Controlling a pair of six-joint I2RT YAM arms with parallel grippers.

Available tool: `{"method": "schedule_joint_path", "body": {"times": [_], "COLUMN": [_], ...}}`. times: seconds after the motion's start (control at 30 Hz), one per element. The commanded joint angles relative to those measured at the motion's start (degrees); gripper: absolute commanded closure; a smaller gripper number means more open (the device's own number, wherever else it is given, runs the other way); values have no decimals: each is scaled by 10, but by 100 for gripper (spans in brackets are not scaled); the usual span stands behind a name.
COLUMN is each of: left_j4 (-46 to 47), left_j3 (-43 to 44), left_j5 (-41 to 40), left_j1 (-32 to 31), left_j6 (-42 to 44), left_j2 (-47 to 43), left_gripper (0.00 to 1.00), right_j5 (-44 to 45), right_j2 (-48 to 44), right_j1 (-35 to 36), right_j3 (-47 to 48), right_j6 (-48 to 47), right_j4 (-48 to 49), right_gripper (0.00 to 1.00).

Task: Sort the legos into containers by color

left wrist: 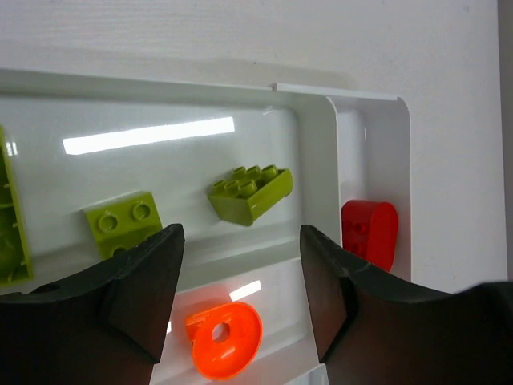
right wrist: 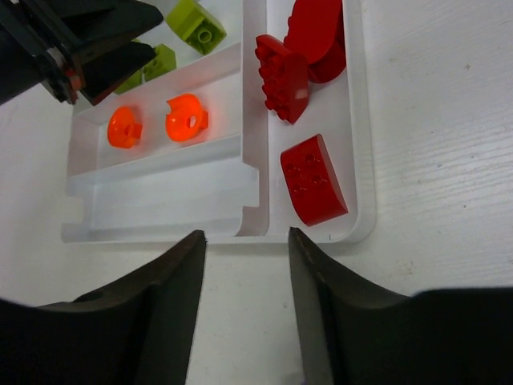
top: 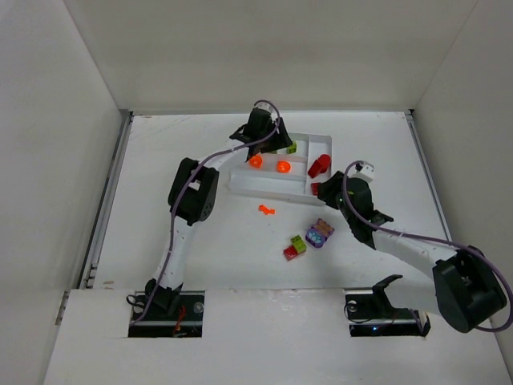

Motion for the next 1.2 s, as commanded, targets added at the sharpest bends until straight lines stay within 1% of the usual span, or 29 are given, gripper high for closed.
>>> {"method": "schedule_joint_path", "body": {"times": [0.0,0.1,0.2,0.27,0.33,0.37,0.4,0.43,0.47,0.5,0.57,0.6,0.63,0.73,0.83,0.97,1.07,1.17], "left_j4": [59,119,177,210,236,243,248,253,260,270,291,300,307,317,323,349,359,355], "left_j3": [-59,-157,-274,-358,-440,-479,-520,-558,-595,-632,-695,-721,-742,-785,-806,-835,-845,-849], "left_j5": [1,-1,-2,-6,-18,-26,-36,-46,-58,-69,-93,-102,-110,-127,-130,-135,-134,-134], "left_j1": [-5,-11,-21,-34,-48,-55,-62,-68,-73,-79,-86,-89,-93,-108,-116,-117,-114,-116], "left_j6": [17,23,21,22,22,21,23,23,24,25,23,22,23,30,35,30,27,30], "left_j2": [-117,-207,-306,-369,-423,-449,-474,-499,-524,-547,-585,-599,-612,-634,-646,-666,-682,-697], "left_gripper": [43,43,43,43,43,43,43,43,43,43,43,43,43,43,43,43,42,42], "right_j5": [8,24,50,74,98,105,111,120,130,148,184,199,210,218,208,166,140,116], "right_j2": [12,14,8,-3,-13,-18,-25,-34,-44,-58,-82,-94,-102,-100,-83,-53,-32,-15], "right_j1": [12,25,36,49,62,69,74,81,91,106,134,149,160,177,192,203,200,187], "right_j3": [14,19,28,33,34,34,34,36,39,44,52,54,56,69,70,56,56,57], "right_j6": [-12,-20,-31,-39,-39,-36,-33,-27,-17,-5,13,26,39,73,110,153,164,165], "right_j4": [27,21,-1,-20,-41,-60,-84,-113,-147,-192,-262,-293,-320,-402,-444,-447,-435,-399], "right_gripper": [52,69,79,80,79,75,69,60,48,34,17,11,8,5,2,1,1,0]}}
